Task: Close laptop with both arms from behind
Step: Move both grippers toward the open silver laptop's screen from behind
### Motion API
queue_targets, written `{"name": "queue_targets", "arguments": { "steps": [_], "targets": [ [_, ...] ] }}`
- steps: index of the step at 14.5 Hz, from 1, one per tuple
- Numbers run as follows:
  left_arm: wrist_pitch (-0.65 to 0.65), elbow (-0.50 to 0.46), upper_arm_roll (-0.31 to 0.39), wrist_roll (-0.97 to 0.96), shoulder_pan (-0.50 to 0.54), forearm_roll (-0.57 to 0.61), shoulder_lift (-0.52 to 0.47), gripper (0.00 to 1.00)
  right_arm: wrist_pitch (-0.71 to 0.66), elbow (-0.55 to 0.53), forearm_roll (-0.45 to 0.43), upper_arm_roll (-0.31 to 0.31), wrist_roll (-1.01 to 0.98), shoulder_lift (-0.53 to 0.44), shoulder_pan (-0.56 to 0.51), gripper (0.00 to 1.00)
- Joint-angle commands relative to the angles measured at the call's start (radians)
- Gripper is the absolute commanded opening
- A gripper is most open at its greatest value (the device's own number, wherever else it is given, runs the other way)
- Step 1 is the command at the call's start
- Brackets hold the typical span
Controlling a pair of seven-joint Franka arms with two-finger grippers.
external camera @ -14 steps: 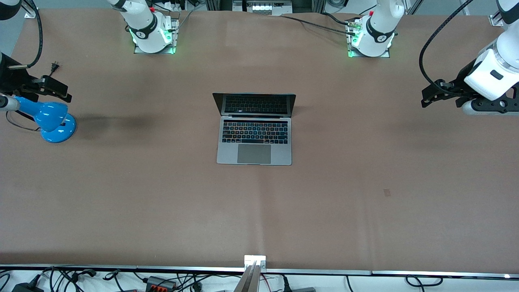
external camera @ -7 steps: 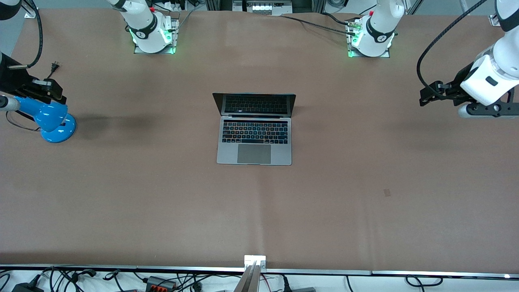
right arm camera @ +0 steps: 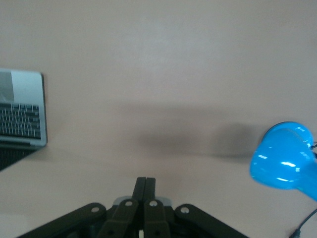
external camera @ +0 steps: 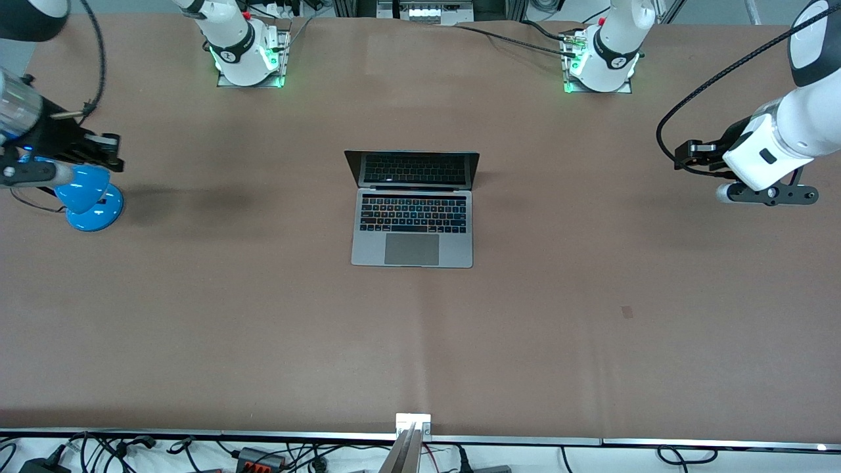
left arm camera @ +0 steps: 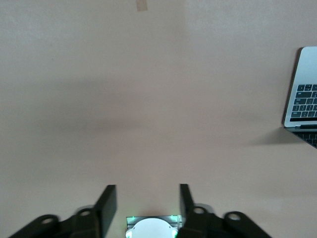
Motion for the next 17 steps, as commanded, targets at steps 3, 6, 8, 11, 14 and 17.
{"name": "queue_targets", "arguments": {
  "steps": [3,6,8,11,14,17],
  "targets": [
    [-0.042,0.033,-0.01,0.018,-0.069,-0.044,0.026,0.01,-0.079,-0.016,0.006,-0.001,0.004,0.019,0.062,0.0],
    [-0.08,-0.004,-0.015,0.016,-0.135,-0.122,0.023,0.01,-0.116,-0.028,0.006,-0.001,0.001,0.022,0.108,0.0],
    [-0.081,-0.068,-0.027,0.002,-0.14,-0.255,0.011,0.01,-0.138,-0.059,0.009,-0.001,0.004,0.031,0.137,0.0],
    [-0.06,-0.147,-0.129,-0.085,-0.139,-0.306,-0.038,0.01,-0.135,-0.134,0.093,-0.001,0.038,0.03,0.179,0.0],
    [-0.002,-0.213,-0.261,-0.174,-0.136,-0.308,-0.097,0.01,-0.084,-0.222,0.205,-0.001,0.039,0.026,0.211,0.0],
    [0.116,-0.291,-0.364,-0.213,-0.136,-0.317,-0.117,0.01,-0.014,-0.284,0.274,-0.001,0.039,0.028,0.28,0.0]
  ]
}}
